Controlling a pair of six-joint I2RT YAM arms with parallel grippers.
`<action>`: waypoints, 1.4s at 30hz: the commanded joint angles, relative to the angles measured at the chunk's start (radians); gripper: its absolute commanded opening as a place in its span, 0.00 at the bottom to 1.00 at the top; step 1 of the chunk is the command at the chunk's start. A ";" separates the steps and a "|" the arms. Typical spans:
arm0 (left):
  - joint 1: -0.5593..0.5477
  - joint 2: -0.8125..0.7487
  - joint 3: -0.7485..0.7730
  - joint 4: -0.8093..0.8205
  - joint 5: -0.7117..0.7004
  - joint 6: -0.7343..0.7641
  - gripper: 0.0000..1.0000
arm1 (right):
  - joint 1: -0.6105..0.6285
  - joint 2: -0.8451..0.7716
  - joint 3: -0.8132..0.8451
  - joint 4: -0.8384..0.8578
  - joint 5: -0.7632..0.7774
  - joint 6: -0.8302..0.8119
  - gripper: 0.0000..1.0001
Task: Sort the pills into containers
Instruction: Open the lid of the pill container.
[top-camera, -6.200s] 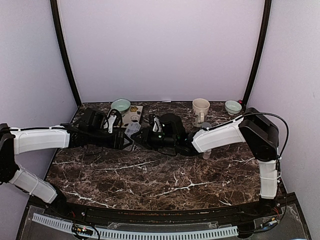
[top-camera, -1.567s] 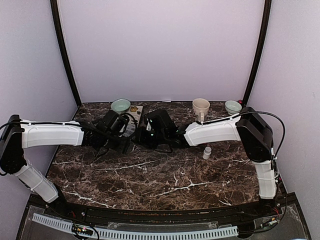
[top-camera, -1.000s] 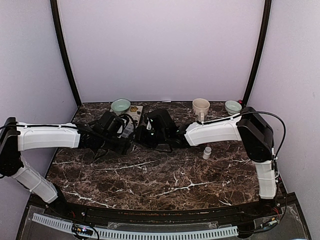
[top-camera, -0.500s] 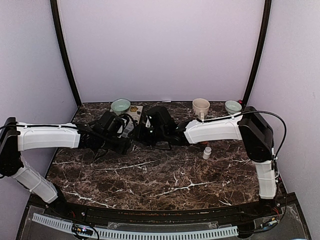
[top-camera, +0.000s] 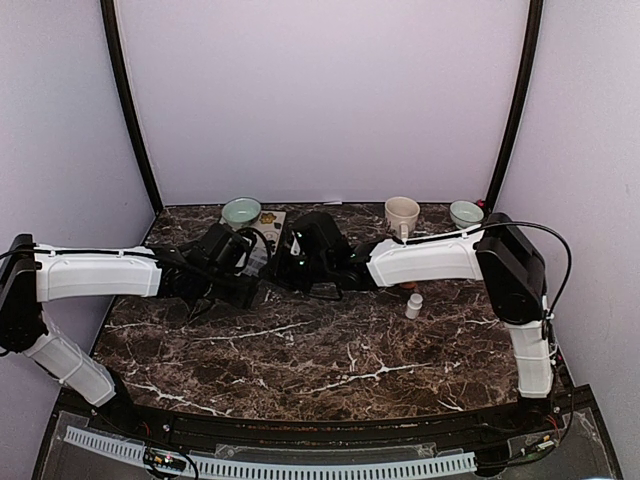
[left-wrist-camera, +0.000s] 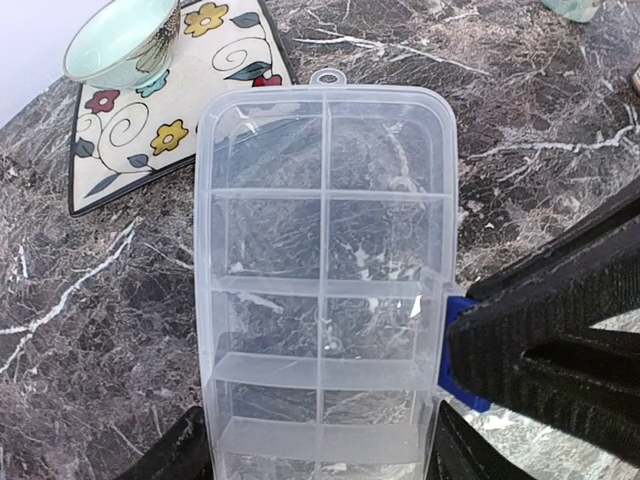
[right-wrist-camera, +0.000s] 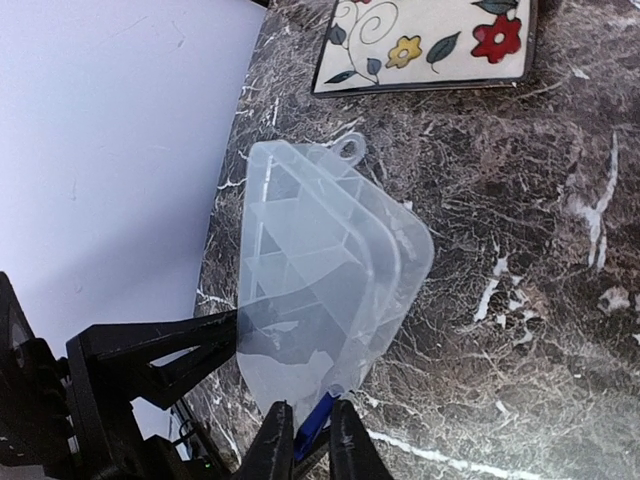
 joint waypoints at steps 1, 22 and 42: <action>-0.019 0.001 0.034 -0.014 -0.010 0.005 0.34 | 0.001 0.018 0.015 0.006 -0.003 -0.004 0.11; -0.025 -0.040 0.030 -0.048 -0.056 -0.028 0.77 | -0.005 -0.020 -0.011 0.025 0.008 -0.007 0.00; -0.025 -0.079 -0.016 -0.011 0.094 -0.043 0.96 | -0.020 -0.051 -0.056 0.051 0.000 0.025 0.00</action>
